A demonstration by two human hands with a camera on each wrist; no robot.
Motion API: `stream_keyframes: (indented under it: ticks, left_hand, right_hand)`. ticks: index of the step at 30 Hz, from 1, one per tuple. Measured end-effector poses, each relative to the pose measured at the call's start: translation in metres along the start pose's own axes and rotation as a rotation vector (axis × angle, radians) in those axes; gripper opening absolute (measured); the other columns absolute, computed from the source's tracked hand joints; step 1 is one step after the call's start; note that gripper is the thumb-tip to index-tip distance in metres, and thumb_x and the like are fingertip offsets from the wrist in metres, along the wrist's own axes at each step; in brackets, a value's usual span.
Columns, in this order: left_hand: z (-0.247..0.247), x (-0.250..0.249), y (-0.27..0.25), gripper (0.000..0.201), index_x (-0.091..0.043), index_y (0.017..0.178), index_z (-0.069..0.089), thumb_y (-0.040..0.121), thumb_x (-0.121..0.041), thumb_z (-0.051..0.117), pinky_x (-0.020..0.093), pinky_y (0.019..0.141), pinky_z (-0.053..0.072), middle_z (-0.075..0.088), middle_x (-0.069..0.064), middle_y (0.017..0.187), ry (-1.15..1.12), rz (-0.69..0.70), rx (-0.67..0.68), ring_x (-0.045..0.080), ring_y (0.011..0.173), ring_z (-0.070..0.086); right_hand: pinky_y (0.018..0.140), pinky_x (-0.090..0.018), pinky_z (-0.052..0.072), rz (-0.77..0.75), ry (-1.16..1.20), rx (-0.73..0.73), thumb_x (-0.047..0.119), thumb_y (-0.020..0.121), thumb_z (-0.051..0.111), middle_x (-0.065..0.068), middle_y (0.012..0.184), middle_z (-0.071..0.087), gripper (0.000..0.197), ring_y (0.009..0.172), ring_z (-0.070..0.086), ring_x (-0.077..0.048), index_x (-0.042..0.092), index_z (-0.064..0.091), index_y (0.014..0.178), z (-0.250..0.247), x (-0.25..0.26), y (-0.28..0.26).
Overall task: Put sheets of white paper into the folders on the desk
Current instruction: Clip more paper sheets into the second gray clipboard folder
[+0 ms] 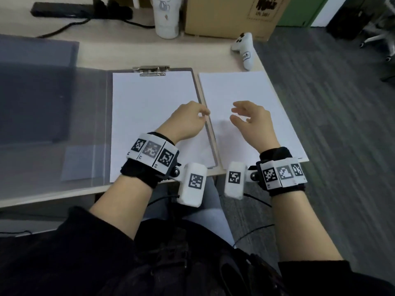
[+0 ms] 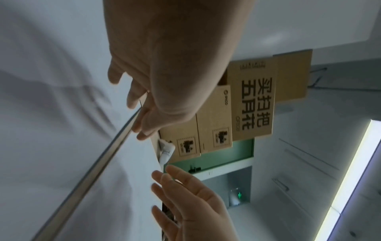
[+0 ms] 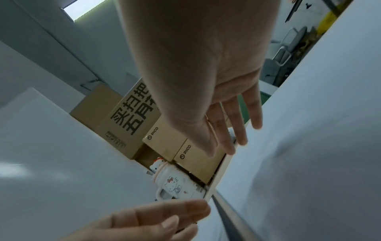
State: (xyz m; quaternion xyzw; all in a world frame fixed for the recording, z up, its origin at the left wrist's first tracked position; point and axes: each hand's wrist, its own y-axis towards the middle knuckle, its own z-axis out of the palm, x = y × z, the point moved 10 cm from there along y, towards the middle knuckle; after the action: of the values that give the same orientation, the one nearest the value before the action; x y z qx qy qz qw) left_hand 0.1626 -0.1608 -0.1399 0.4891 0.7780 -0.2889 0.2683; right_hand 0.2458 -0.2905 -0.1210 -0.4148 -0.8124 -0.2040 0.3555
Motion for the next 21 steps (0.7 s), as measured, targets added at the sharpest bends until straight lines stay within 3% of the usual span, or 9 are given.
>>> stream_keyframes:
  ticks: [3, 5, 7, 10, 12, 17, 21]
  left_hand:
    - [0.017, -0.005, 0.003, 0.038, -0.012, 0.132, 0.050, 0.097, -0.009, 0.037, 0.047, 0.118, 0.016, 0.041, 0.010, 0.145, 0.099, -0.033, -0.003, 0.027, 0.144, 0.022]
    - [0.027, -0.006, 0.005, 0.039, -0.010, 0.134, 0.044, 0.097, -0.009, 0.034, 0.049, 0.119, 0.006, 0.034, 0.009, 0.150, 0.171, -0.074, 0.008, 0.027, 0.147, 0.006]
    - [0.038, -0.005, 0.005, 0.038, -0.006, 0.133, 0.040, 0.097, -0.013, 0.033, 0.051, 0.119, 0.004, 0.031, 0.010, 0.150, 0.270, -0.111, 0.050, 0.028, 0.147, 0.001]
    - [0.056, -0.007, 0.005, 0.045, -0.001, 0.139, 0.028, 0.099, -0.019, 0.031, 0.053, 0.117, 0.012, 0.022, 0.012, 0.154, 0.413, -0.113, 0.116, 0.030, 0.146, 0.005]
    - [0.060, -0.013, 0.005, 0.050, 0.000, 0.143, 0.021, 0.099, -0.020, 0.031, 0.051, 0.115, 0.017, 0.019, 0.013, 0.155, 0.476, -0.093, 0.110, 0.029, 0.145, 0.011]
    - [0.061, -0.019, 0.005, 0.061, -0.001, 0.148, -0.001, 0.098, -0.015, 0.032, 0.047, 0.112, 0.026, 0.017, 0.017, 0.155, 0.494, -0.112, 0.126, 0.031, 0.143, 0.017]
    - [0.060, -0.022, 0.008, 0.065, -0.003, 0.148, -0.003, 0.096, -0.013, 0.034, 0.046, 0.105, 0.033, 0.028, 0.021, 0.149, 0.516, -0.112, 0.102, 0.035, 0.136, 0.031]
  right_hand:
    - [0.097, -0.023, 0.037, 0.065, -0.091, -0.109, 0.016, 0.089, 0.059, -0.005, 0.127, 0.061, 0.037, 0.123, 0.051, -0.019, 0.009, 0.056, 0.126, -0.021, -0.027, -0.009]
    - [0.105, -0.029, 0.034, 0.134, -0.149, -0.196, 0.019, 0.089, 0.059, -0.010, 0.133, 0.056, 0.044, 0.129, 0.045, -0.025, 0.007, 0.052, 0.130, -0.037, -0.046, -0.015]
    - [0.113, -0.041, 0.028, 0.233, -0.242, -0.238, 0.026, 0.087, 0.061, -0.015, 0.139, 0.048, 0.058, 0.137, 0.034, -0.030, 0.006, 0.042, 0.138, -0.049, -0.064, -0.020]
    - [0.116, -0.055, 0.016, 0.404, -0.333, -0.163, 0.040, 0.085, 0.063, -0.014, 0.153, 0.029, 0.085, 0.145, 0.013, -0.035, 0.007, 0.016, 0.148, -0.053, -0.090, -0.027]
    - [0.115, -0.056, 0.015, 0.467, -0.349, -0.102, 0.046, 0.083, 0.064, -0.015, 0.155, 0.022, 0.095, 0.145, 0.012, -0.036, 0.007, 0.009, 0.149, -0.051, -0.103, -0.029]
    - [0.111, -0.048, 0.025, 0.439, -0.376, -0.127, 0.049, 0.077, 0.069, -0.020, 0.146, 0.030, 0.095, 0.135, 0.027, -0.037, 0.004, 0.020, 0.145, -0.051, -0.103, -0.029]
    - [0.100, -0.042, 0.034, 0.442, -0.357, -0.199, 0.046, 0.074, 0.074, -0.018, 0.136, 0.036, 0.088, 0.127, 0.033, -0.034, 0.002, 0.030, 0.136, -0.064, -0.102, -0.037]
